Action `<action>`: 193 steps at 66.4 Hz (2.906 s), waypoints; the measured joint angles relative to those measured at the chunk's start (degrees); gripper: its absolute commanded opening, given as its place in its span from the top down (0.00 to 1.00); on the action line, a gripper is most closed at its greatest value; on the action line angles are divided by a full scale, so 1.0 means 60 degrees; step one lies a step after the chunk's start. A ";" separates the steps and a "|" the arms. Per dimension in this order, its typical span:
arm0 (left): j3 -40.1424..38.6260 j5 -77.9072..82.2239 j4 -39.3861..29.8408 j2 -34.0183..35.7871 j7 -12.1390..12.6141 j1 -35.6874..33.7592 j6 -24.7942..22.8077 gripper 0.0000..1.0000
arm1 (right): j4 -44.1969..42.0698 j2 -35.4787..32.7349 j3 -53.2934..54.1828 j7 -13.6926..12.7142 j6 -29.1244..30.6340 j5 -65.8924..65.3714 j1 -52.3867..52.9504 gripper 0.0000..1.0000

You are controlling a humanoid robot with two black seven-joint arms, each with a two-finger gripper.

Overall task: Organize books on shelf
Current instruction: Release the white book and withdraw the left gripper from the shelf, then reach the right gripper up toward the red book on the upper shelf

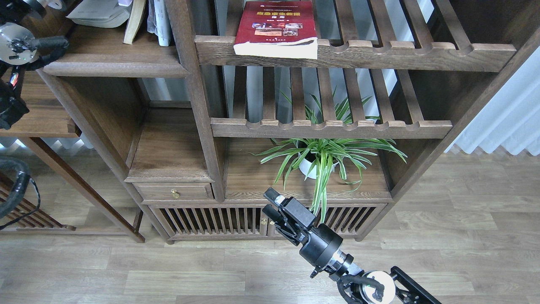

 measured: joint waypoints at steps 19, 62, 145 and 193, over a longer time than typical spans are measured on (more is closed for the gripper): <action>0.0081 -0.0110 -0.0008 -0.0095 -0.0231 0.0051 0.0000 0.78 | 0.0033 0.0000 0.0015 0.0000 0.0000 0.0014 -0.0035 0.01; 0.0030 -0.0208 -0.0028 -0.0121 -0.0311 0.0159 -0.0001 0.40 | 0.0106 0.0000 0.0070 0.0000 0.0000 0.0001 -0.0155 0.01; -0.2472 -0.5586 -0.6660 0.0883 0.2173 0.4667 -0.0002 0.29 | 0.0231 0.0000 0.0392 0.0014 0.0000 0.0016 -0.0170 0.01; -0.4141 -0.6468 -0.8803 0.1522 0.2847 0.9245 0.0008 0.19 | 0.0984 -0.0001 0.0572 0.0147 0.0000 0.0043 -0.0439 0.01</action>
